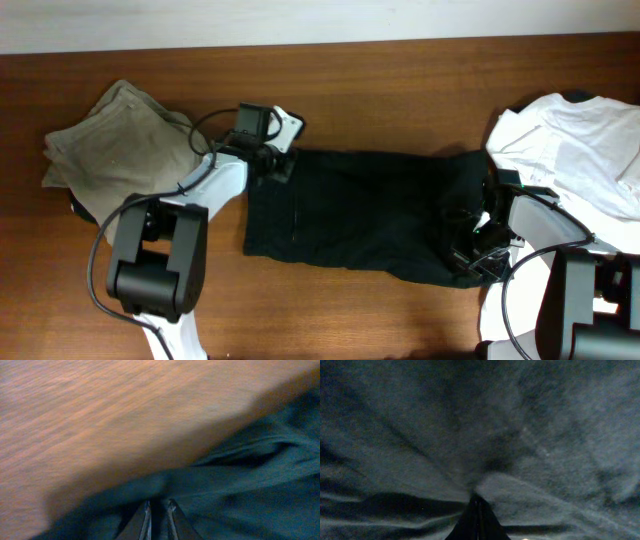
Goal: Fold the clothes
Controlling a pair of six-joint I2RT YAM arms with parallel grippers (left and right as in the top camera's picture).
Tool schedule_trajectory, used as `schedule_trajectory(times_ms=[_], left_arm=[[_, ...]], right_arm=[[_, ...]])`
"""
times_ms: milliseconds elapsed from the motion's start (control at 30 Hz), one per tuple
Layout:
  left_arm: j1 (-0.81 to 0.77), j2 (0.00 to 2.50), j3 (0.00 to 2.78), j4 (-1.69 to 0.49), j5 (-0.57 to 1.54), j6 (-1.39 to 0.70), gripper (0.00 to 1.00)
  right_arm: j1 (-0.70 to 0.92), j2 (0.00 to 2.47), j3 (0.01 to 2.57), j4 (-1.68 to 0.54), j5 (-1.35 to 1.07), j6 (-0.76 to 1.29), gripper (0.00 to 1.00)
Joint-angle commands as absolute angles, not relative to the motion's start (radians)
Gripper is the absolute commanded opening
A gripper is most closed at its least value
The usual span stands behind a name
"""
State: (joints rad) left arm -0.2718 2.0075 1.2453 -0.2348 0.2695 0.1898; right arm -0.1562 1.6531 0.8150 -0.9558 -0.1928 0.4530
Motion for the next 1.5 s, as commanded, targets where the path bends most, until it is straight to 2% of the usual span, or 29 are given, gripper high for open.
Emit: schedule_trajectory(times_ms=[0, 67, 167, 233, 300, 367, 433, 500, 633, 767, 867, 933, 1000, 1100, 1200, 1300, 1367, 1467], left_arm=[[-0.174, 2.074, 1.257, -0.191, 0.194, 0.117, 0.12], [-0.122, 2.073, 1.282, -0.236, 0.263, 0.114, 0.12], [-0.128, 2.011, 1.441, -0.548, 0.364, 0.171, 0.13], [-0.166, 1.933, 1.522, -0.744, 0.403, 0.178, 0.13], [-0.257, 1.870, 1.526, -0.884, 0.430, 0.221, 0.13], [-0.338, 1.889, 1.464, -0.971, 0.419, 0.264, 0.13], [-0.362, 1.899, 1.351, -0.950, 0.392, 0.264, 0.14], [-0.364, 1.900, 1.171, -0.834, 0.365, 0.263, 0.18], [-0.364, 1.901, 1.022, -0.686, 0.331, 0.229, 0.18], [-0.364, 1.903, 0.993, -0.693, 0.210, 0.137, 0.17], [-0.364, 1.903, 0.992, -0.730, 0.097, 0.120, 0.16], [-0.361, 1.903, 0.992, -0.733, 0.088, 0.117, 0.16], [-0.345, 1.903, 0.993, -0.732, 0.089, 0.117, 0.17], [-0.332, 1.899, 1.053, -0.773, 0.134, 0.117, 0.21], [-0.334, 1.847, 1.243, -0.938, 0.152, 0.118, 0.24], [-0.334, 1.781, 1.330, -0.941, 0.310, 0.128, 0.27], [-0.344, 1.792, 1.320, -0.932, 0.311, 0.128, 0.27], [-0.352, 1.879, 1.279, -0.879, 0.307, 0.148, 0.27]], right_arm=[[-0.150, 1.661, 0.803, -1.001, -0.034, 0.460, 0.04], [-0.151, 1.654, 0.813, -1.014, -0.035, 0.381, 0.04], [-0.152, 1.546, 0.974, -1.200, -0.093, 0.314, 0.11], [-0.152, 1.468, 1.111, -1.268, -0.102, 0.315, 0.10], [-0.151, 1.460, 1.154, -1.126, -0.233, 0.303, 0.04], [-0.127, 1.530, 1.108, -0.891, -0.411, 0.303, 0.04], [-0.084, 1.644, 1.098, -0.772, -0.500, 0.315, 0.04], [-0.035, 1.855, 1.098, -0.601, -0.627, 0.423, 0.04], [-0.016, 2.041, 1.098, -0.379, -0.647, 0.620, 0.04], [-0.035, 2.127, 1.098, -0.122, -0.569, 0.824, 0.04], [-0.097, 2.127, 1.110, -0.017, -0.564, 0.827, 0.04], [-0.154, 2.127, 1.137, -0.018, -0.639, 0.741, 0.04], [-0.202, 2.099, 1.174, -0.039, -0.850, 0.587, 0.03], [-0.216, 1.911, 1.186, -0.273, -0.918, 0.352, 0.04], [-0.208, 1.678, 1.186, -0.683, -0.783, 0.191, 0.04], [-0.096, 1.610, 1.179, -1.069, -0.547, 0.071, 0.05], [0.010, 1.629, 1.126, -1.127, -0.455, 0.063, 0.09], [0.127, 1.647, 0.920, -0.984, -0.354, 0.233, 0.11]])
